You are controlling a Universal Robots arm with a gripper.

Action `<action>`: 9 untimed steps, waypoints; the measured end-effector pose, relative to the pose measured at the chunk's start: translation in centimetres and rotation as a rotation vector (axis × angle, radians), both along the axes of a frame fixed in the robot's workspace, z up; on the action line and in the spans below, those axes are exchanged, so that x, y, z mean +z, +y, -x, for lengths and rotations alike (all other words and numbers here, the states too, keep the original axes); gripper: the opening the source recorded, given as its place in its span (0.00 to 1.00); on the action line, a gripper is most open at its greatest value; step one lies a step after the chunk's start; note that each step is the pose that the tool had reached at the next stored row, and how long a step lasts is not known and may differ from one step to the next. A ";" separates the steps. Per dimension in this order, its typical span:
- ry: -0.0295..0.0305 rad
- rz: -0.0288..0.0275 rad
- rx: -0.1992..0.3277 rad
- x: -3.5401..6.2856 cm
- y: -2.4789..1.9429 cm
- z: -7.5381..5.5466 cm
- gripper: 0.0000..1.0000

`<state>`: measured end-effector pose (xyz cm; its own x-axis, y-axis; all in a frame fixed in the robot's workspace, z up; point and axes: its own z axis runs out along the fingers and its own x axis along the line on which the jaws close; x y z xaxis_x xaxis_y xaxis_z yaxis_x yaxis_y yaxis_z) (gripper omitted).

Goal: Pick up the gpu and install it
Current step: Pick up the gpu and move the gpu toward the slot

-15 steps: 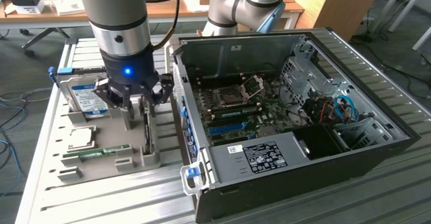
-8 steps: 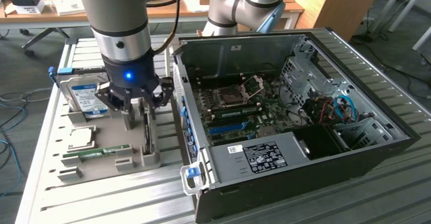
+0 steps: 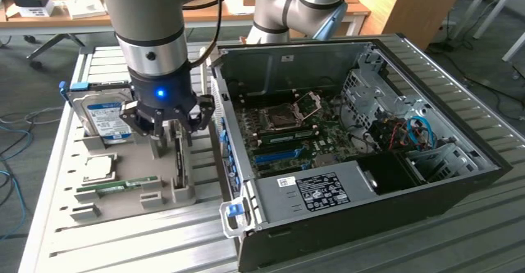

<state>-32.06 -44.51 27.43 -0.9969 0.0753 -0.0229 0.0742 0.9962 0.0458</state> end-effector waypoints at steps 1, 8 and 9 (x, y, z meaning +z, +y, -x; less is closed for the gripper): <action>0.0000 0.0000 0.000 -0.01 0.00 -0.1 0.49; -0.0001 -0.0001 0.000 -0.95 0.00 -0.1 0.49; 0.0000 0.0000 0.000 -1.12 0.00 -0.1 0.49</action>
<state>-31.95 -44.51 26.30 -0.9969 0.0754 -0.0229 0.0743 0.9962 0.0458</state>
